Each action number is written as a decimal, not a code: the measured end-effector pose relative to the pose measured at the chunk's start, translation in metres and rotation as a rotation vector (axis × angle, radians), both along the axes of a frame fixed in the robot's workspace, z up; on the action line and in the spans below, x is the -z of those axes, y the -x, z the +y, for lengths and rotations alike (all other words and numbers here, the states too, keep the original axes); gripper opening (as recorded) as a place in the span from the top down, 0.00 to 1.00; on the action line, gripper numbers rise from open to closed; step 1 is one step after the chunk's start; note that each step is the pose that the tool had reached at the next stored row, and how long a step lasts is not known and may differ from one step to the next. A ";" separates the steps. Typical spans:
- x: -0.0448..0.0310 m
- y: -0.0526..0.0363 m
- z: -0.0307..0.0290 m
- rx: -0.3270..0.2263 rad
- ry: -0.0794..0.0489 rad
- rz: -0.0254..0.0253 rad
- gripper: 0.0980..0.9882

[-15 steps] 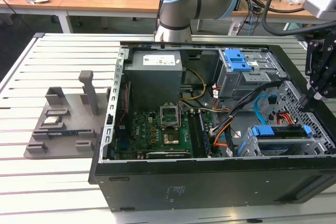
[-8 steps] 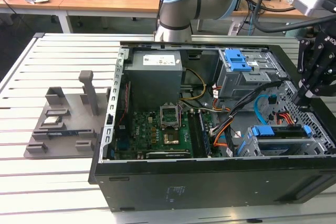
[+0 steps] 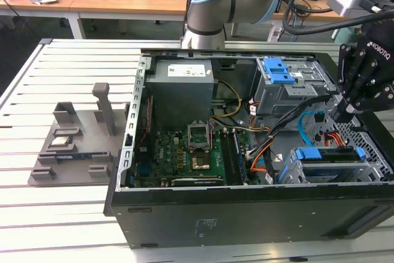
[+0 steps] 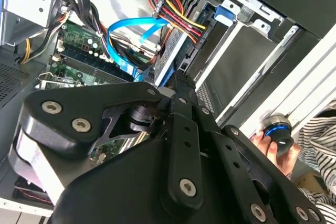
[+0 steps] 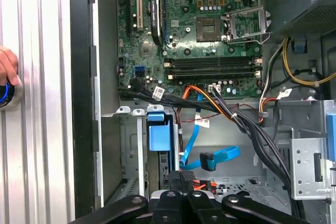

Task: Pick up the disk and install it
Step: 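Insert the second disk wire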

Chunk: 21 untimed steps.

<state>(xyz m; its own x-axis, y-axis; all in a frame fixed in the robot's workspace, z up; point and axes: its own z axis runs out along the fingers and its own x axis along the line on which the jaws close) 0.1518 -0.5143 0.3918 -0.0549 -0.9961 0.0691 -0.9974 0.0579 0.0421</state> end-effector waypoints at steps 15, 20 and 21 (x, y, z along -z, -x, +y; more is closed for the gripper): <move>0.0045 0.0077 0.0171 -0.010 0.000 0.0000 0.77; 0.0141 0.0123 0.0246 -0.044 0.000 0.0000 0.77; 0.0165 0.0128 0.0248 -0.059 0.000 0.0000 0.77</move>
